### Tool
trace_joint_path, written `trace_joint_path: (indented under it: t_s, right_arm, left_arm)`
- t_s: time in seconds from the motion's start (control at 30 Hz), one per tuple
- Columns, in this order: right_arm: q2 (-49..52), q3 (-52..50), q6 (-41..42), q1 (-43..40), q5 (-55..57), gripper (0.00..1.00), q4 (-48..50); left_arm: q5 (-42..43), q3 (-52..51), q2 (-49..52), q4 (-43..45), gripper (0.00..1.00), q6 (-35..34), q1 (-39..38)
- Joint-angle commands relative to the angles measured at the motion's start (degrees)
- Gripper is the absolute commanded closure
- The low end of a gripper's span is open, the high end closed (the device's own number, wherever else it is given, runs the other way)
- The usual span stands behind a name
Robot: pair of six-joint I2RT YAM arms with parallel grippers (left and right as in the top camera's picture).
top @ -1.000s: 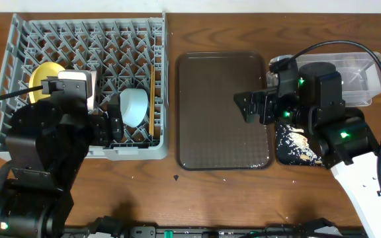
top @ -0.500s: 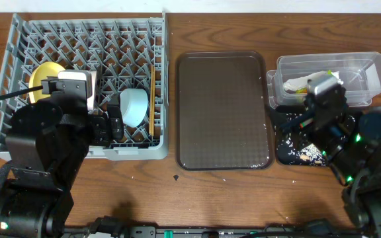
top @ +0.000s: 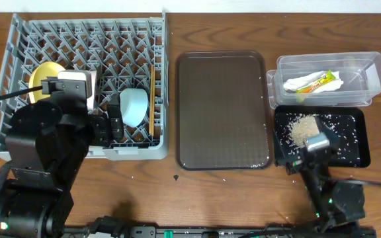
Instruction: Sort waste into correct bins and load items into the dishwasher
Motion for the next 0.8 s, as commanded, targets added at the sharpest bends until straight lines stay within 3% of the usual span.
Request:
trace_joint_path:
  t_s: [0.0,0.13,0.77]
  right_arm:
    - [-6.36,-6.49,-0.81,-0.66,3.06,0.01,0.57]
    - [-12.63,-12.28,-0.79,-0.66,3.04,0.01,2.01]
    - [-12.37,-12.81,-0.79,-0.74,3.65,0.01,-1.57]
  left_arm:
    - [-0.04,0.22,-0.02,0.02,0.07,-0.52,-0.07]
    - [-0.07,0.22,-0.02,0.02,0.07,-0.52,-0.07]
    - [-0.04,0.22,-0.02,0.02,0.07,-0.52,-0.07]
